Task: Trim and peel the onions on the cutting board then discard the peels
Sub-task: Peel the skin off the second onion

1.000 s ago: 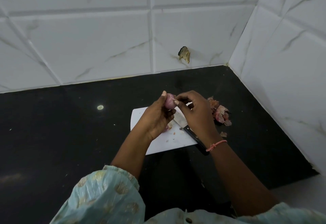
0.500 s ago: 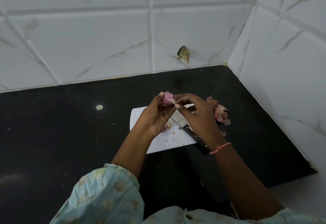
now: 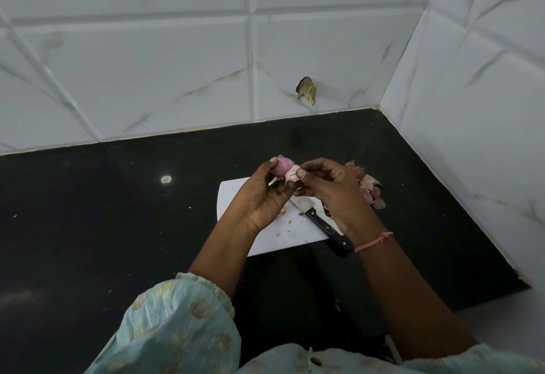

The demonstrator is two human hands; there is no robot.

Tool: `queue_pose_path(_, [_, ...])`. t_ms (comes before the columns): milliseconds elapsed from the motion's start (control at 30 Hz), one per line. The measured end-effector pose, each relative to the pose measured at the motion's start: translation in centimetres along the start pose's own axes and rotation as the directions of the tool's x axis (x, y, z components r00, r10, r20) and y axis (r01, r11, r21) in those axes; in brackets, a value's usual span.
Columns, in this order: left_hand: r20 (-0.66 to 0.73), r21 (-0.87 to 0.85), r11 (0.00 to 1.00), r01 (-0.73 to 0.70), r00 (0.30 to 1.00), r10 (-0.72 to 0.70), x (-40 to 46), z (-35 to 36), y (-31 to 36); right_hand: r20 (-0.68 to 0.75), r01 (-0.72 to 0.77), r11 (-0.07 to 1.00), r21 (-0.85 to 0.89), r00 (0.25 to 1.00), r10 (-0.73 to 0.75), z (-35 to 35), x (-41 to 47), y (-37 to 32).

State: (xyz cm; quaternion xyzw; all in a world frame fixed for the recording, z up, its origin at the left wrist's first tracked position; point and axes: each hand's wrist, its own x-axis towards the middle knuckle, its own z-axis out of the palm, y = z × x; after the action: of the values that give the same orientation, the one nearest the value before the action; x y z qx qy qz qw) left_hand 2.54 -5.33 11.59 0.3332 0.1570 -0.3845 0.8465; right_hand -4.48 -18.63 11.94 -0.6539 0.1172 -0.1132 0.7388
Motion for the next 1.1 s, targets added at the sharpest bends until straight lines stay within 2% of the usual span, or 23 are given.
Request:
queue_pose_path(100, [-0.003,0.116,0.993,-0.005,1.000,0.005,0.2,-0.2,0.0,-0.011,-0.089,0.976,0.201,0.996,0.093,0.1,0.1,-0.6])
queue_pose_path(200, [-0.018,0.239,0.971,0.019,1.000,-0.015,0.2,-0.4,-0.1,-0.025,-0.166,0.889,0.427,0.980,0.195,0.3,0.3,-1.0])
queue_pose_path(467, [-0.012,0.425,0.905,0.002,1.000,0.004,0.1,-0.2,-0.7,-0.029,-0.140,0.903,0.407,0.986,0.165,0.6,0.6,-0.3])
queue_pose_path(533, [-0.004,0.421,0.907,0.016,1.000,-0.016,0.2,-0.2,-0.6,-0.035,-0.110,0.938,0.327,0.991,0.129,0.5,0.5,-0.1])
queue_pose_path(633, [-0.004,0.435,0.900,0.015,1.000,-0.015,0.2,-0.2,-0.5,-0.067,0.005,0.998,-0.060,0.998,-0.009,0.4,0.2,0.2])
queue_pose_path(733, [0.010,0.457,0.890,0.015,1.000,-0.022,0.1,-0.3,-0.5,-0.044,0.162,0.909,-0.385,0.980,-0.194,0.5,0.2,0.5])
queue_pose_path(833, [0.042,0.491,0.871,-0.026,0.999,0.007,-0.2,-0.4,-0.5,0.046,0.263,0.729,-0.631,0.952,-0.304,0.7,0.5,0.8])
queue_pose_path(933, [0.059,0.585,0.806,-0.086,0.996,0.063,-0.5,-0.3,-0.3,0.043,0.278,0.676,-0.683,0.938,-0.343,0.9,0.5,0.8])
queue_pose_path(1100, [0.081,0.658,0.746,-0.106,0.994,0.070,-0.4,-0.5,0.0,0.012,0.278,0.748,-0.603,0.941,-0.339,1.2,0.4,0.6])
